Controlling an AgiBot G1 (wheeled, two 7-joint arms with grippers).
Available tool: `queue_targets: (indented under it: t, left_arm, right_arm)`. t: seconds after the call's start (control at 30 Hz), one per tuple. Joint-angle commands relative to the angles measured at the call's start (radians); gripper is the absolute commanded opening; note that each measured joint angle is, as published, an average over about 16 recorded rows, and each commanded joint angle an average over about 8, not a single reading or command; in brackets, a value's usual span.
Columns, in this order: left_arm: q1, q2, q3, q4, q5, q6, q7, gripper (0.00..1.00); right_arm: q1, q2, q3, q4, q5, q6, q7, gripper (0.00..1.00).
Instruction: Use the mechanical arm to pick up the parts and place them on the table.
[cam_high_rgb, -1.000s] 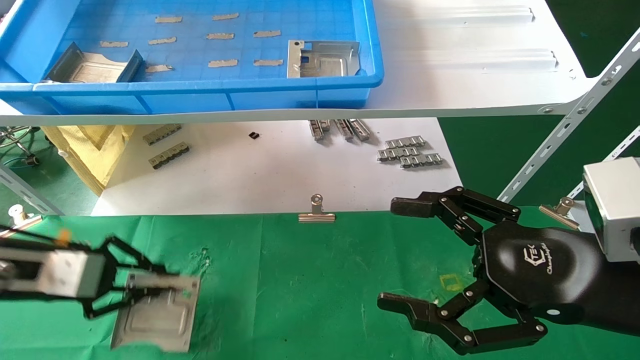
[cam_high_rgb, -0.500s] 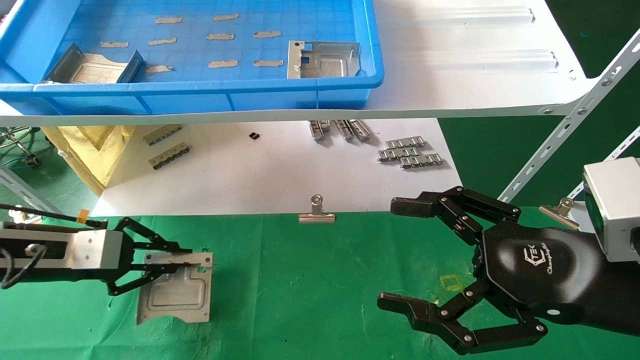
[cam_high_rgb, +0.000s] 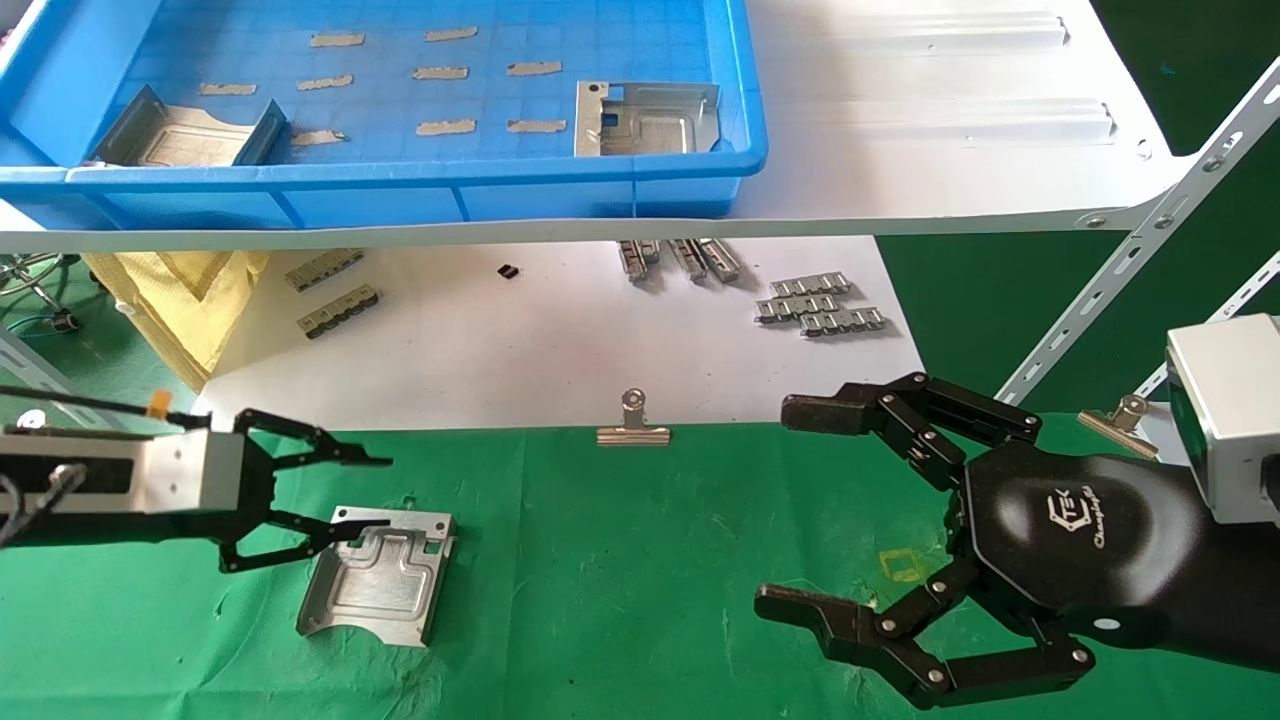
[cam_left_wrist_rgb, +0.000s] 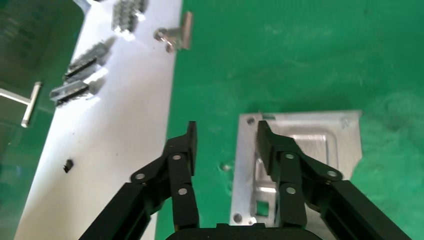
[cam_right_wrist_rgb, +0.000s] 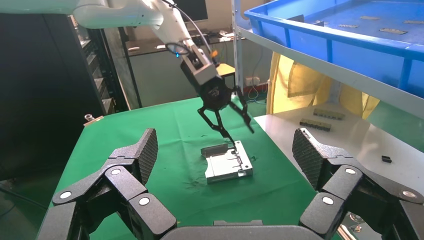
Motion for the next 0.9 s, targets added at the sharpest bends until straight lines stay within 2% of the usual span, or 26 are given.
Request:
queue_targets:
  t: [0.03,0.33,0.47,0.73,0.9]
  left_arm:
    - [-0.003,-0.005,-0.001,-0.007,-0.010,0.007,-0.011,1.00]
    - [0.081,-0.040,-0.051,-0.059,-0.198,0.011,-0.225,1.00]
    - [0.097,-0.044,-0.060,-0.065,-0.228,0.011,-0.245,1.00]
    - [0.089,-0.043,-0.059,-0.072,-0.202,0.010,-0.227,1.00]
    - [0.119,-0.053,-0.093,-0.131,-0.208,0.004,-0.269,1.00]
  right_arm:
    - [0.000,0.000,0.000,0.000,0.000,0.000,0.000,1.00]
    - [0.000,0.000,0.000,0.000,0.000,0.000,0.000,1.00]
    - [0.000,0.000,0.000,0.000,0.000,0.000,0.000,1.00]
    - [0.000,0.000,0.000,0.000,0.000,0.000,0.000,1.00]
    - [0.000,0.000,0.000,0.000,0.000,0.000,0.000,1.00]
